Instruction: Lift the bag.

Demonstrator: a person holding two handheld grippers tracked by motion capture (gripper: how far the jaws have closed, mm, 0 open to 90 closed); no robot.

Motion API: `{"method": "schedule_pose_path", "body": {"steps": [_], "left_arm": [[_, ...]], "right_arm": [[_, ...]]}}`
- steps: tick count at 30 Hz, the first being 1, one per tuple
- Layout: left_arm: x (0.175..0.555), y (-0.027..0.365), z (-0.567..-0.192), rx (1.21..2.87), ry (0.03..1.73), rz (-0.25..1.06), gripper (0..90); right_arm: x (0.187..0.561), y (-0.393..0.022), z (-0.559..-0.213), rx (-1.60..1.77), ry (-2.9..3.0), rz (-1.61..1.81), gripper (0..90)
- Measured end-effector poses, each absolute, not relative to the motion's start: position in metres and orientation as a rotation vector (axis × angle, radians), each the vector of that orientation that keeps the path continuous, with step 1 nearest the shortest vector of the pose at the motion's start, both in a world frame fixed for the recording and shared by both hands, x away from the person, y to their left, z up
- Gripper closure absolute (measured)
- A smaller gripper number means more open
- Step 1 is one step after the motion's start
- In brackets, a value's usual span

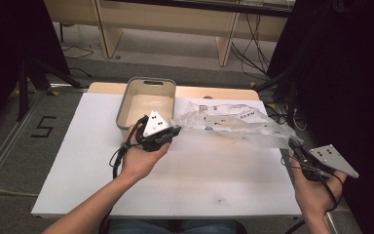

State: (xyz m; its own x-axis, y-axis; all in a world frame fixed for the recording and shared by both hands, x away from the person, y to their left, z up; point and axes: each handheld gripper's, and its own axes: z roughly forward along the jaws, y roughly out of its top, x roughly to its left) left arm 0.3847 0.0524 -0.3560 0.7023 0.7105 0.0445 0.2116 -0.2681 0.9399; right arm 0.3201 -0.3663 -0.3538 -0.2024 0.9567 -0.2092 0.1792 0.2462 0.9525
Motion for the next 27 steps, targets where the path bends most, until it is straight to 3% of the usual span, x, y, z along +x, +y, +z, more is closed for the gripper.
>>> {"method": "schedule_pose_path", "body": {"steps": [27], "left_arm": [[0.388, 0.056, -0.338, 1.740, 0.730, 0.604, 88.8]], "right_arm": [[0.329, -0.359, -0.334, 1.054, 1.544, 1.096, 90.0]]}}
